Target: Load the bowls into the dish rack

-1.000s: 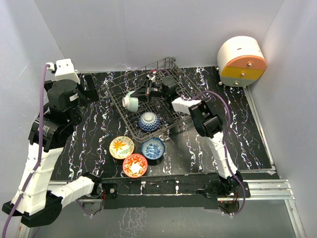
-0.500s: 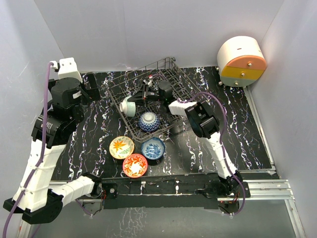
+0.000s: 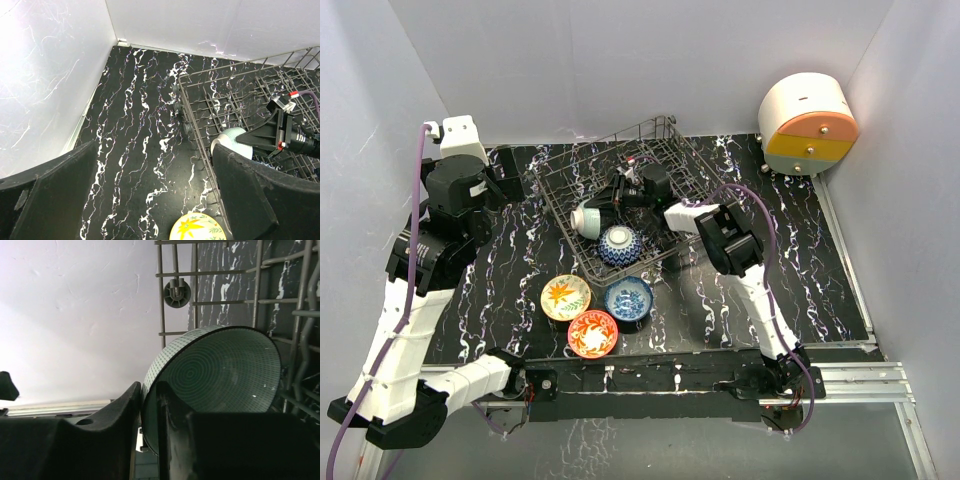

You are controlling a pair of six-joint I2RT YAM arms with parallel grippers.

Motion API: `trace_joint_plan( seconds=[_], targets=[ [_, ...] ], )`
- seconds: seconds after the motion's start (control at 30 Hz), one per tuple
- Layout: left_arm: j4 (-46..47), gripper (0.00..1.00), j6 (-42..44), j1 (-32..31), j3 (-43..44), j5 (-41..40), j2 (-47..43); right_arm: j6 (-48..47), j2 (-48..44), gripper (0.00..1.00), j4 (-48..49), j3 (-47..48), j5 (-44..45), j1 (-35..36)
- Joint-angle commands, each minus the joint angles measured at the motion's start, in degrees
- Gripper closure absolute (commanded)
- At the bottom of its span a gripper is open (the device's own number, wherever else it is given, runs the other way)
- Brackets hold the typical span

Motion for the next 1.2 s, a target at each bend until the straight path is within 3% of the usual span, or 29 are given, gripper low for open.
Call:
trace_joint_plan(
  seconds=[0.0,0.43,0.7,1.17],
  targets=[
    [0.59,0.03,0.25,-0.15,-0.27,-1.32,-0.45,-6.36,-1.93,0.77,-6.07,1.00,1.11,-0.76],
    [1.94,0.03,0.03,-0.23,-0.75,-0.17,0.81,-24.35,-5.44,0.65,-25.61,3.54,5.61,-3.03],
    [2.23,0.03,0.37,-0.17,-0.77,0.37,1.40,-34.90,-4.36,0.57,-38.05,10.50,10.21,-3.24],
    [2.47,0.03,0.89,-0.19,-1.55,0.67,1.14,-38.53,-0.15,0.55,-45.70,21.59,12.63,-3.37]
  ],
)
